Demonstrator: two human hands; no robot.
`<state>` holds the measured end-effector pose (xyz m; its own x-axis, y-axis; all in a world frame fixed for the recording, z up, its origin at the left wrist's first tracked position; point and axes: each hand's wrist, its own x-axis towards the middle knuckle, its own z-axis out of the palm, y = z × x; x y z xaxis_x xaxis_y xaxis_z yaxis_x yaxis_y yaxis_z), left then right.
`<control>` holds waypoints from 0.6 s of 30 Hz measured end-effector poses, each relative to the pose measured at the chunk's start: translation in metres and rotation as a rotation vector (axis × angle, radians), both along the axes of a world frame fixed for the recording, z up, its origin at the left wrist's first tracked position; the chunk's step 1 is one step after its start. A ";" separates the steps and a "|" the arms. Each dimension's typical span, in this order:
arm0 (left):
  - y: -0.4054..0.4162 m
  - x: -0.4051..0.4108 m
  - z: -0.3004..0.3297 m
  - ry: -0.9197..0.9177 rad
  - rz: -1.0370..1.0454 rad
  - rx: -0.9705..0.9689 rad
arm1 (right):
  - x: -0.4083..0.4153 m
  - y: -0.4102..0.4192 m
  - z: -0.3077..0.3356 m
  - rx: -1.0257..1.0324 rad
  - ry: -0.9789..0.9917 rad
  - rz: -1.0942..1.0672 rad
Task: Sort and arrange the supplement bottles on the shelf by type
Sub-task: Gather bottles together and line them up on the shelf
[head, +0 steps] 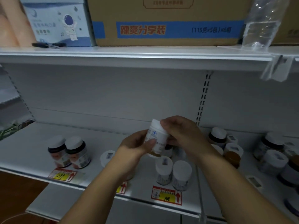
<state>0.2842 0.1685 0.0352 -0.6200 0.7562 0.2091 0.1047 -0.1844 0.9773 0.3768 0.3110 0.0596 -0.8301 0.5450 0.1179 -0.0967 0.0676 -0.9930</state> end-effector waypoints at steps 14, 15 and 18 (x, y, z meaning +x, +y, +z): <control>-0.036 -0.103 0.008 0.122 -0.106 -0.289 | -0.080 -0.038 -0.001 0.189 -0.073 -0.154; -0.036 -0.112 0.006 0.114 -0.017 -0.296 | -0.089 -0.039 -0.004 0.245 -0.090 -0.189; -0.042 -0.134 0.002 0.093 0.166 -0.279 | -0.120 -0.039 -0.015 0.367 -0.202 -0.190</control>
